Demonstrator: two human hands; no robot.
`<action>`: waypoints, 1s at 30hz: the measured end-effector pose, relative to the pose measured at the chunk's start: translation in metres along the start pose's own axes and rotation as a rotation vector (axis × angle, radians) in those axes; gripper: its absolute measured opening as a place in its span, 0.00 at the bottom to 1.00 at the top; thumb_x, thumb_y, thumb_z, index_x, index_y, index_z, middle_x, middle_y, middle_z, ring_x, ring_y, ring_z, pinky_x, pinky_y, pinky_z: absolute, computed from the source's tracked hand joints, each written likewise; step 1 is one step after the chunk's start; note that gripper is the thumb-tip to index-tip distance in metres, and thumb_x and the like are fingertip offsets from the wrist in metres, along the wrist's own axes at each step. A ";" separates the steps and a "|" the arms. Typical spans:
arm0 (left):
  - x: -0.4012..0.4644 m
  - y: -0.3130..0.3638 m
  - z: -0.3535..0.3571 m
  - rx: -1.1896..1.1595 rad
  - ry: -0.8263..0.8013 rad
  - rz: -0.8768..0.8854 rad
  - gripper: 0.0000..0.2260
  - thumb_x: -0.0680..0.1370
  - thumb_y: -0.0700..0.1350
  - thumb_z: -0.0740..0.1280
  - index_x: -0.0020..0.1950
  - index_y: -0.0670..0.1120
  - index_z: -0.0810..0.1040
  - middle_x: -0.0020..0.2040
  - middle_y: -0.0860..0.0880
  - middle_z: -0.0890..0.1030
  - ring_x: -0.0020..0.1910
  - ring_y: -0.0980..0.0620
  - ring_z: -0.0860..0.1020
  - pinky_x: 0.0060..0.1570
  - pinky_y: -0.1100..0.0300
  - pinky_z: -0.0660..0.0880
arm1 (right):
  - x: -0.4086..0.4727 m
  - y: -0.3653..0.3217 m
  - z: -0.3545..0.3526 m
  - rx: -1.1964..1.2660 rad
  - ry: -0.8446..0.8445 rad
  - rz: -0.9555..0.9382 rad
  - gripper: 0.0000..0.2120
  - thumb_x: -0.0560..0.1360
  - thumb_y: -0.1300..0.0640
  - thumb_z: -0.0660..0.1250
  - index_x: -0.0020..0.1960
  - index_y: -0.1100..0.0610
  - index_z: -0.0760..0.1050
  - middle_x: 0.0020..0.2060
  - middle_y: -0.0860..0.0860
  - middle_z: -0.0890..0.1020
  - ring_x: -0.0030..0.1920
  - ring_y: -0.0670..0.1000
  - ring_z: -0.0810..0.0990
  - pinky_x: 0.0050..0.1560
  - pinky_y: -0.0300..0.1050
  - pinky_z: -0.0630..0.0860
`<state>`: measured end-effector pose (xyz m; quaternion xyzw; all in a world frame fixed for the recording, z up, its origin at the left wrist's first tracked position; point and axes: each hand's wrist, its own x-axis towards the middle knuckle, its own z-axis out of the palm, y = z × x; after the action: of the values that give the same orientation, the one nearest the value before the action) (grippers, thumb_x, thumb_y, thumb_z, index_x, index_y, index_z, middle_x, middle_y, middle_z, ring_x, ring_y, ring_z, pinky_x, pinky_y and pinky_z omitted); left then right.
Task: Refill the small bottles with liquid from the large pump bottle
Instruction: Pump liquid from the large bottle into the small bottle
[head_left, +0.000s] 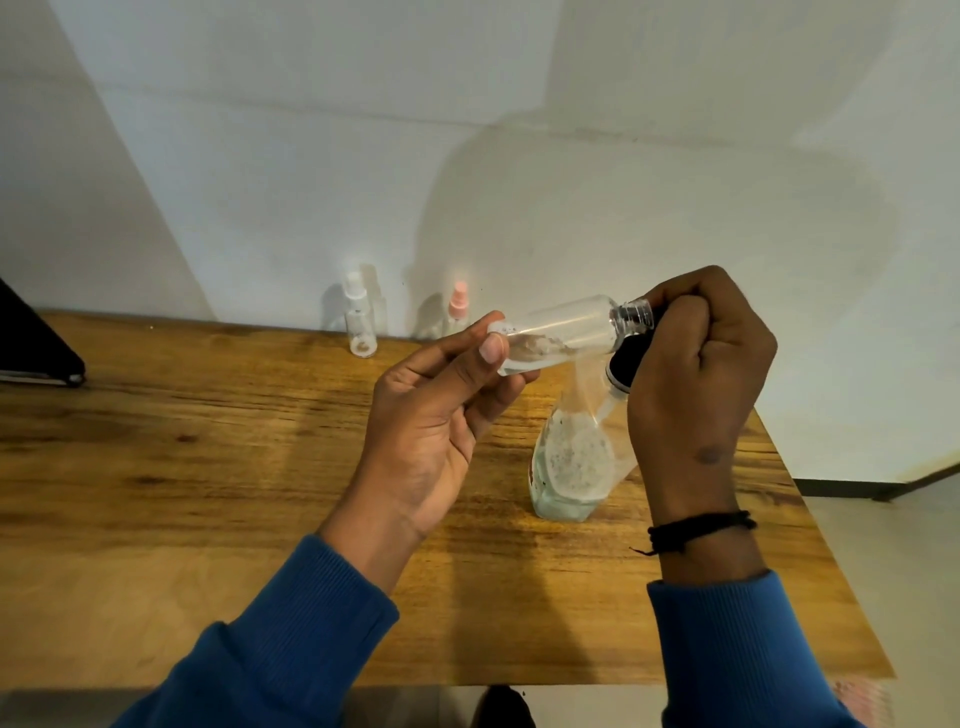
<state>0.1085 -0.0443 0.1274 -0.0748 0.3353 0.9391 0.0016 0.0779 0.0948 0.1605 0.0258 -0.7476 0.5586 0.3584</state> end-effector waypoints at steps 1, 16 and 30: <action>0.000 0.000 0.000 0.002 0.000 0.002 0.13 0.67 0.39 0.72 0.51 0.39 0.84 0.51 0.41 0.85 0.44 0.45 0.84 0.39 0.64 0.81 | 0.001 0.000 0.000 0.002 -0.006 -0.001 0.14 0.75 0.73 0.53 0.38 0.63 0.73 0.27 0.50 0.71 0.25 0.40 0.71 0.25 0.27 0.61; -0.001 -0.003 -0.002 0.005 -0.001 -0.001 0.12 0.68 0.40 0.72 0.50 0.40 0.84 0.50 0.41 0.85 0.43 0.46 0.85 0.39 0.65 0.81 | 0.001 0.003 -0.002 -0.004 -0.009 -0.002 0.12 0.76 0.71 0.53 0.37 0.63 0.72 0.28 0.53 0.72 0.26 0.42 0.70 0.25 0.32 0.62; -0.001 -0.005 -0.001 -0.006 -0.015 -0.004 0.18 0.66 0.41 0.73 0.55 0.39 0.83 0.54 0.38 0.84 0.44 0.44 0.84 0.40 0.64 0.81 | 0.004 0.006 -0.005 -0.052 -0.012 -0.040 0.12 0.75 0.68 0.53 0.37 0.59 0.70 0.26 0.51 0.72 0.27 0.43 0.70 0.27 0.37 0.62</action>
<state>0.1097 -0.0408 0.1239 -0.0684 0.3322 0.9407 0.0055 0.0747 0.1033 0.1583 0.0350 -0.7633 0.5316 0.3655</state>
